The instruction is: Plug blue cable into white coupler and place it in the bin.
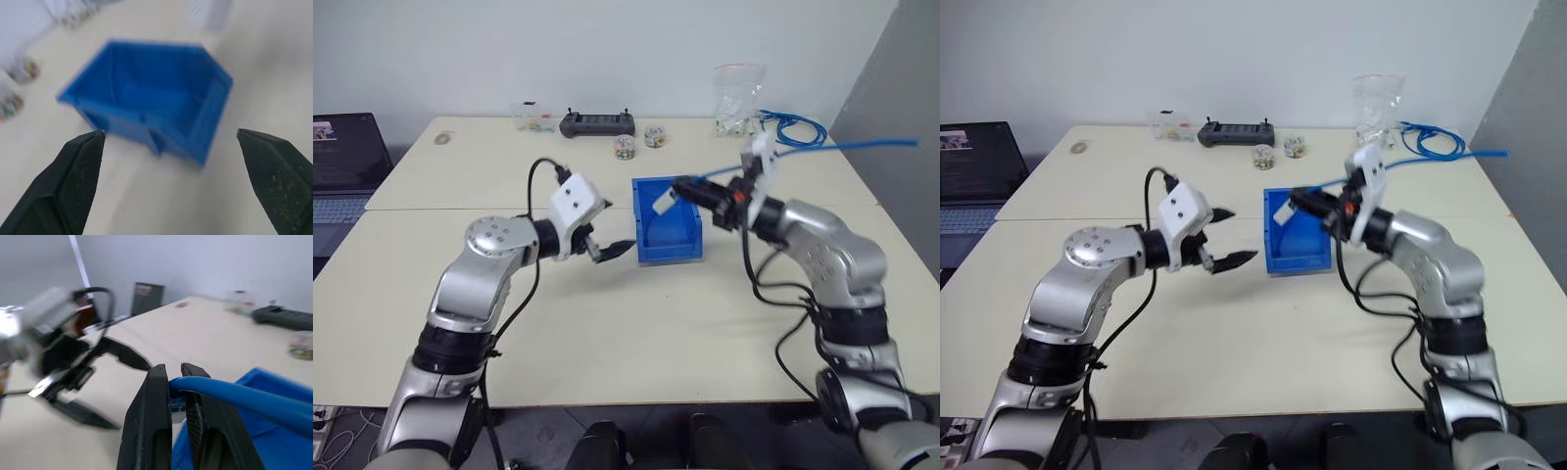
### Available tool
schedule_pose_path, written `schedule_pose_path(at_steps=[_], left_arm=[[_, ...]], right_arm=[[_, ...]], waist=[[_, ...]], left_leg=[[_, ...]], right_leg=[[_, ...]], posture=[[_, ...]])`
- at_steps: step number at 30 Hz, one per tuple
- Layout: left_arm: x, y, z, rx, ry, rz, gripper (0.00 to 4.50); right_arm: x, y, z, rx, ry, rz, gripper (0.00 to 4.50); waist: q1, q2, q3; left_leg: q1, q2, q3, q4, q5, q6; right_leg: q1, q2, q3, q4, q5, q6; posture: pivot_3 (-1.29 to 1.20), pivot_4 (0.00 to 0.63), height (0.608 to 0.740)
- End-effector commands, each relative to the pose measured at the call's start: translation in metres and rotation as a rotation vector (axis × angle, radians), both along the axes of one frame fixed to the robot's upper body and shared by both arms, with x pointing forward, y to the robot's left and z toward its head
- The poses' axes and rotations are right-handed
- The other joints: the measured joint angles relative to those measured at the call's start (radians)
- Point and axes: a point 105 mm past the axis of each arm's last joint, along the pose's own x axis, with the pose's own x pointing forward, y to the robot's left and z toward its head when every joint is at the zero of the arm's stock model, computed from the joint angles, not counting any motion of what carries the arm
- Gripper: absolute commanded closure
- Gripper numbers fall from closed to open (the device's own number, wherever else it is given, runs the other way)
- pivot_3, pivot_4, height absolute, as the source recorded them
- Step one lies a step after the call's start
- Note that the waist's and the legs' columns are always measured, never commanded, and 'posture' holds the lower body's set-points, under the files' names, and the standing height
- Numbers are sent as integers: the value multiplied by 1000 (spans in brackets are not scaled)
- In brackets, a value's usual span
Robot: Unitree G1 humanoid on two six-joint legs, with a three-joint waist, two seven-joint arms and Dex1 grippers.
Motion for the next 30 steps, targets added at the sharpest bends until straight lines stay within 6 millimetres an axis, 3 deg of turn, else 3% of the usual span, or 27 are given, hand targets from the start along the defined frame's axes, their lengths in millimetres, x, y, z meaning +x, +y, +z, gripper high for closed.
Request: schedule_pose_path(at_steps=[1,2,4,9,14,20,25,30], left_arm=[[7,-2,4,41,-58,15,0],[10,-2,5,49,-67,20,0],[14,-3,7,53,-81,30,0],[17,-2,7,63,-80,34,0],[20,7,8,49,-67,56,0],[21,27,-3,116,-61,104,0],[12,45,-4,27,-43,148,0],[3,52,-7,-23,-14,151,0]], right_arm=[[38,-5,-4,-33,49,-104,4389],[46,-5,-7,-61,68,-119,4389],[56,-8,-15,-120,110,-117,3688],[56,-37,-21,-285,146,-70,2669],[39,-66,-19,-375,166,-6,1430],[-3,-86,-35,-527,123,95,73],[-43,-97,-34,-479,59,111,73],[-85,-84,-20,-260,90,190,73]], waist=[[-4,0,0],[-4,0,0],[-4,0,0],[0,0,0],[1,0,0],[-4,0,0],[0,0,1],[3,0,1]], left_leg=[[0,0,2,-1,0,0],[-2,0,3,-1,1,-1],[-10,0,5,0,3,-6],[-23,-1,5,2,4,-6],[-28,-2,7,3,4,-6],[-27,-1,6,2,4,-6],[-26,-1,7,5,3,-5],[-26,0,4,8,2,-2]], right_leg=[[-1,0,2,0,0,0],[-4,0,2,1,0,0],[-14,0,4,3,0,-1],[-23,-1,4,2,1,-1],[-27,-2,4,1,1,-1],[-27,-2,4,3,1,-1],[-27,-1,4,8,1,-1],[-27,-2,3,12,1,-1]], posture=[[0,150,740],[0,150,740],[0,150,740],[0,150,740],[0,150,740],[0,150,740],[0,150,740],[0,150,740]])
